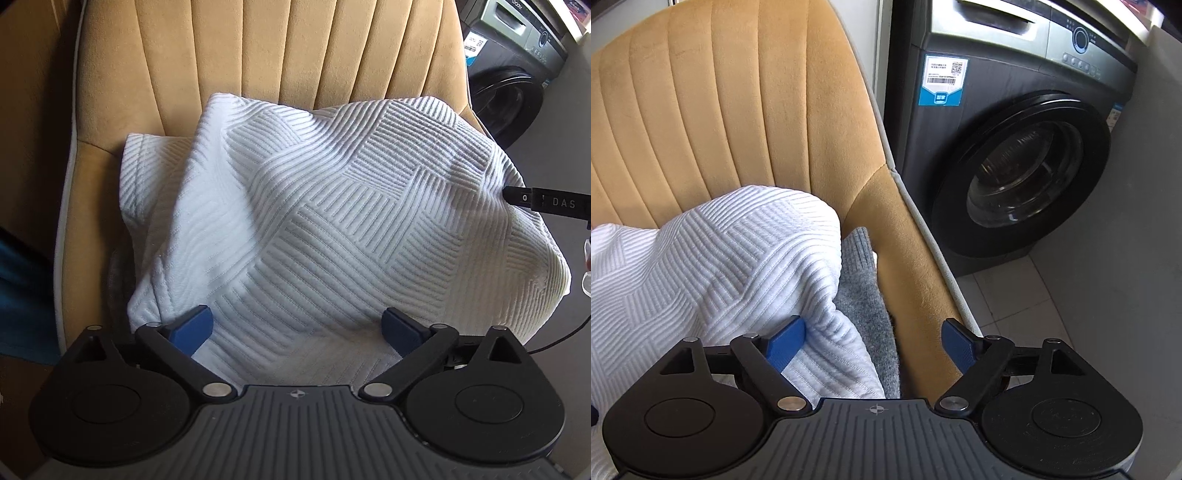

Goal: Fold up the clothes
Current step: 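Open both grippers to release the top onto the stack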

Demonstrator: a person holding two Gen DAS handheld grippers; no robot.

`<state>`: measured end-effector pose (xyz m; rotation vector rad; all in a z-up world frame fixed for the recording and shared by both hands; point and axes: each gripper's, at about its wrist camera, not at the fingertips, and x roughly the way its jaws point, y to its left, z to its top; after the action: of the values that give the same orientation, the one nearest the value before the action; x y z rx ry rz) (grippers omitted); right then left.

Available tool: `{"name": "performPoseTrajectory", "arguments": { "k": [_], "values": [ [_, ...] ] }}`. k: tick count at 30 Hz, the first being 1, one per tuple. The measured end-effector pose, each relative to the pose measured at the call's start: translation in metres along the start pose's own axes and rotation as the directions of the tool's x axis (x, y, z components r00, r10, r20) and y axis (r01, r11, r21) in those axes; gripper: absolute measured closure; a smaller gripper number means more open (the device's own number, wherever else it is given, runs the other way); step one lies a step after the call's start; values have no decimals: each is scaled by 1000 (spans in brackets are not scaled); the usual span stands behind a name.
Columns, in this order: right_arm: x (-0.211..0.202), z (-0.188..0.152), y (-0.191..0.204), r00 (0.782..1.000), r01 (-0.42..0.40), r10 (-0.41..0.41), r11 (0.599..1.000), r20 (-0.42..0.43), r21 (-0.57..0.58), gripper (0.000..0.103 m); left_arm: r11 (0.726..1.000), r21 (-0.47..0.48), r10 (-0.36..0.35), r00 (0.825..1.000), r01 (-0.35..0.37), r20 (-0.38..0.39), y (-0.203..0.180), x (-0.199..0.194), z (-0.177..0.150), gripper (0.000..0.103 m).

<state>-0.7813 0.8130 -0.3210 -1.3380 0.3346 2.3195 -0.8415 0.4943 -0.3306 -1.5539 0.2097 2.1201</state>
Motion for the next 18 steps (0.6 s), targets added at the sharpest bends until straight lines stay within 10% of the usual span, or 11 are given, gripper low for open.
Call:
{"name": "performPoseTrajectory", "arguments": {
  "k": [14, 18],
  "values": [
    [-64, -11, 11, 993, -119, 119, 993, -5, -16, 1, 999, -38, 37, 999, -38, -8, -15, -18, 3, 1],
    [-84, -17, 22, 995, -94, 93, 995, -45, -20, 1, 986, -29, 165, 986, -165, 1, -23, -33, -5, 1]
  ]
}}
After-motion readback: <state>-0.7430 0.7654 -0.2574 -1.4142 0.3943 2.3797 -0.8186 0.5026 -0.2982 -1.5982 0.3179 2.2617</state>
